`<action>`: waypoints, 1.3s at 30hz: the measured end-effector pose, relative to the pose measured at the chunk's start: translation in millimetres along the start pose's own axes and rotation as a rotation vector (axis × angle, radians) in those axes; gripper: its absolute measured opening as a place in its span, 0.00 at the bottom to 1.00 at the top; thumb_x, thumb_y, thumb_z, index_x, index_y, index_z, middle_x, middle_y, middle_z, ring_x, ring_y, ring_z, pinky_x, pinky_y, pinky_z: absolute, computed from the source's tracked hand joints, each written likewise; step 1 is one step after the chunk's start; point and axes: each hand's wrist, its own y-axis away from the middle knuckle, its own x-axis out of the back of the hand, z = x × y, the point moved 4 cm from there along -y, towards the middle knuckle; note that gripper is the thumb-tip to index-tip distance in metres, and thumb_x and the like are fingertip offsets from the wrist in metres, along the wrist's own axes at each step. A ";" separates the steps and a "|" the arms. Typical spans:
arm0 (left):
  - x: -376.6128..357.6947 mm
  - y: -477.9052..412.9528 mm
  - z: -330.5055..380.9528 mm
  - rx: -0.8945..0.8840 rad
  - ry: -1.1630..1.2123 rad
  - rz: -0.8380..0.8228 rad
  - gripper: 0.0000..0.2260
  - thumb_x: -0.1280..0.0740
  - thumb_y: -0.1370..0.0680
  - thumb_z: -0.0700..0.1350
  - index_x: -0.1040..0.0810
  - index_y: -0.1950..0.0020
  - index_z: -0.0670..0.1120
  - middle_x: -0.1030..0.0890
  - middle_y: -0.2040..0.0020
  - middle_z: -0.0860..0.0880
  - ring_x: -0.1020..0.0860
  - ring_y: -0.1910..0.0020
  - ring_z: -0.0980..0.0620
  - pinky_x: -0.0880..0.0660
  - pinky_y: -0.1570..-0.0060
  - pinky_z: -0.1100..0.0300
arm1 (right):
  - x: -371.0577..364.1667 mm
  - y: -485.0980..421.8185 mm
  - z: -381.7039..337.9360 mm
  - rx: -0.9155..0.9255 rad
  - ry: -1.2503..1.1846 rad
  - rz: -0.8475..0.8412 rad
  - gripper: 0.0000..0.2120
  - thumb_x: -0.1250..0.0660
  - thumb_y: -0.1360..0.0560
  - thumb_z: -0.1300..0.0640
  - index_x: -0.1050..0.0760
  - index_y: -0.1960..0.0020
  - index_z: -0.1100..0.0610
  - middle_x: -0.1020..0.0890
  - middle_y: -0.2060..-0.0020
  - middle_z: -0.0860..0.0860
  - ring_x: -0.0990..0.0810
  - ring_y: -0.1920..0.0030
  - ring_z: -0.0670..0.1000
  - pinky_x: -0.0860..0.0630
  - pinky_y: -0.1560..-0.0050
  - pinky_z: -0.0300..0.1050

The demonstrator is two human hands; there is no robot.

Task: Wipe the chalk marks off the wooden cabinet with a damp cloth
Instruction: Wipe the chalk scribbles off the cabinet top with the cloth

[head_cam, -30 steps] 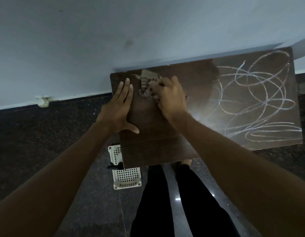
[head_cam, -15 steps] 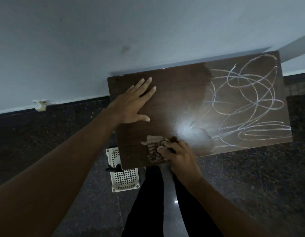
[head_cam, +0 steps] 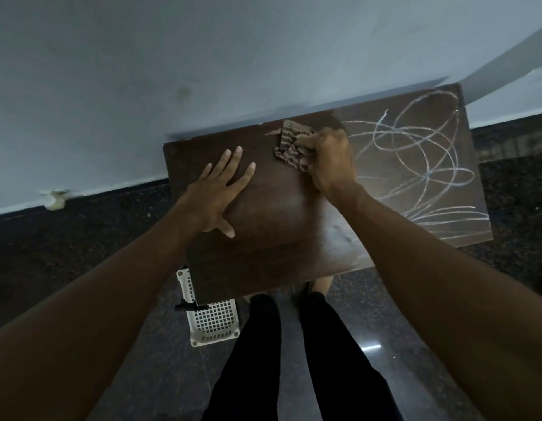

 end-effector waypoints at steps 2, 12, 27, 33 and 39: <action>2.4 1.2 4.4 0.022 -0.016 -0.009 0.67 0.20 0.36 0.62 0.69 0.19 0.50 0.75 0.22 0.42 0.70 0.21 0.41 0.56 0.22 0.41 | 3.6 12.4 1.6 -0.018 0.005 0.000 0.11 0.27 0.27 0.61 0.19 0.46 0.60 0.19 0.51 0.58 0.21 0.52 0.58 0.20 0.52 0.53; 10.3 2.3 22.3 0.128 -0.008 -0.045 0.69 0.16 0.37 0.50 0.69 0.19 0.46 0.74 0.22 0.40 0.70 0.22 0.39 0.53 0.22 0.41 | 19.5 226.4 43.7 -0.010 -0.091 -0.129 0.26 0.26 0.38 0.72 0.18 0.43 0.55 0.22 0.48 0.58 0.25 0.50 0.61 0.21 0.56 0.51; 14.4 -0.3 30.9 0.190 0.021 -0.090 0.69 0.16 0.38 0.43 0.71 0.20 0.46 0.76 0.23 0.40 0.72 0.23 0.39 0.54 0.22 0.40 | 35.6 79.9 34.1 -0.013 -0.147 -0.098 0.20 0.30 0.31 0.69 0.18 0.41 0.56 0.21 0.48 0.62 0.24 0.47 0.63 0.27 0.47 0.54; 13.3 -1.7 29.7 0.199 0.011 -0.100 0.70 0.16 0.38 0.44 0.72 0.20 0.47 0.77 0.23 0.41 0.73 0.23 0.39 0.54 0.22 0.40 | 27.1 -18.8 28.0 0.044 -0.112 -0.029 0.17 0.27 0.29 0.64 0.18 0.41 0.56 0.16 0.52 0.58 0.17 0.55 0.57 0.18 0.52 0.51; 10.9 -1.9 28.2 0.189 -0.001 -0.075 0.71 0.15 0.39 0.45 0.72 0.20 0.47 0.76 0.23 0.40 0.72 0.22 0.39 0.52 0.23 0.39 | 22.5 -21.4 28.5 0.025 -0.082 0.023 0.16 0.28 0.27 0.65 0.19 0.39 0.59 0.17 0.49 0.59 0.20 0.51 0.58 0.18 0.51 0.53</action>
